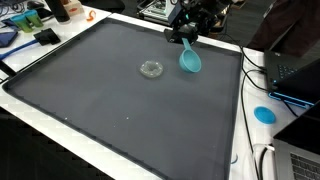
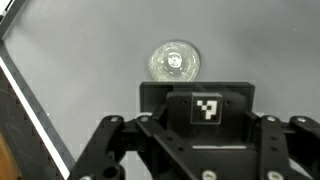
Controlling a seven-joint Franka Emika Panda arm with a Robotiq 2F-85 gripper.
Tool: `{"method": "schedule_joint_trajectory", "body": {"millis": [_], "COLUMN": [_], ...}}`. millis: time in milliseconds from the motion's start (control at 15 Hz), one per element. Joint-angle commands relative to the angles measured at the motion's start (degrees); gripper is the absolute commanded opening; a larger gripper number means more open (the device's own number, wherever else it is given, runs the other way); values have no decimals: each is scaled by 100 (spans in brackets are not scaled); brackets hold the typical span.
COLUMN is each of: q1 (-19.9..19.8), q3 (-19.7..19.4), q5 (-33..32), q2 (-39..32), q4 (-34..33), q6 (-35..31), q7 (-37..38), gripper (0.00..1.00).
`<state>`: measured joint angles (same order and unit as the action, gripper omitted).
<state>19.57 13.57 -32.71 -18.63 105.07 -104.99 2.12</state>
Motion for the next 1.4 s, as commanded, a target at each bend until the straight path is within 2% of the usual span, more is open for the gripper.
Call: {"method": "schedule_joint_trajectory", "body": {"millis": [0,400,1000,1333], "q1": [200,275,183,-59], "q3": [-83,-172,-363,-463], "q5": [-189,-104,188,816], "q2": [-320,-642,-1105,-1287], "q4": [-341,-755,-1556,-2062], "q6": [259,402,565,511], "q7": [315,405,309,131], "gripper": [28,28,28,28]}}
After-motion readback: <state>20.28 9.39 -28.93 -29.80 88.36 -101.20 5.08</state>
